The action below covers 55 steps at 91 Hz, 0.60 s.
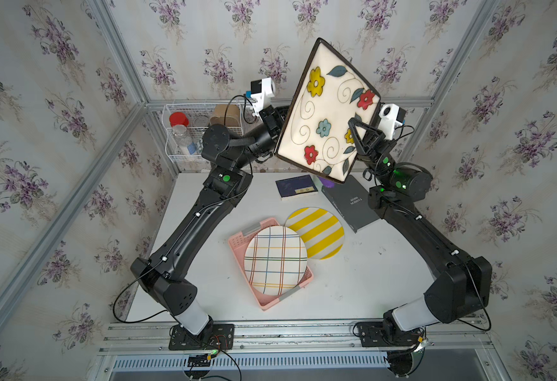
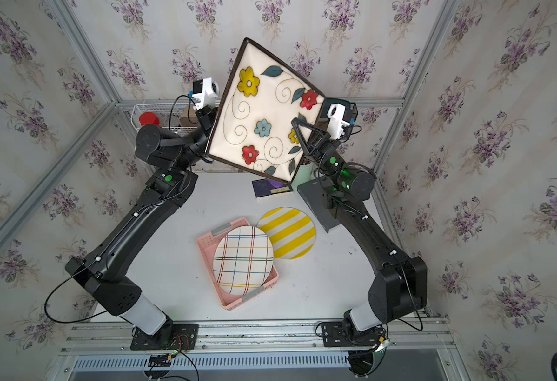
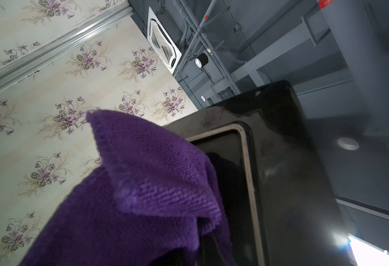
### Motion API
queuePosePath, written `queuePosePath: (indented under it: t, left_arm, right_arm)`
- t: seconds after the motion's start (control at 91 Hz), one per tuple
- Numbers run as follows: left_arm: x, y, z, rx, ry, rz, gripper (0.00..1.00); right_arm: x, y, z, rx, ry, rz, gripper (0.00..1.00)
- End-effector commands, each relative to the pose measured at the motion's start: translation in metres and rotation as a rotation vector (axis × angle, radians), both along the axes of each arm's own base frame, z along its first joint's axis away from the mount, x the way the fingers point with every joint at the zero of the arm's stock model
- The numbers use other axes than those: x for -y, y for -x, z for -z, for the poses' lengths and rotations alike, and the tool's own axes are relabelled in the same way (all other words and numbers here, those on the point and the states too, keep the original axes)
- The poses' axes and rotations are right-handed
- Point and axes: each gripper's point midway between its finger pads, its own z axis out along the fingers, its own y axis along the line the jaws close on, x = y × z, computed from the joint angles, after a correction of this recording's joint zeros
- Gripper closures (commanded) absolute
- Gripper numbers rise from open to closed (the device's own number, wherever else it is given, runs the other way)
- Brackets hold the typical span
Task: Wipe the wet plate dry
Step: Wipe the plate with towel.
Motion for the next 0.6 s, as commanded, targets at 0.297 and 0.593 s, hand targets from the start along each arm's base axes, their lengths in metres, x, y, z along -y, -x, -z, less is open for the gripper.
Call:
queuePosePath:
  t: [0.297, 0.593]
  left_arm:
    - [-0.006, 0.029, -0.032, 0.111, 0.078, 0.088, 1.0]
    - [0.022, 0.048, -0.019, 0.128, 0.055, 0.179, 1.0]
  right_arm:
    - [-0.046, 0.009, 0.011, -0.053, 0.002, -0.039, 1.0]
    - [0.014, -0.042, -0.021, -0.062, -0.093, 0.123, 1.0]
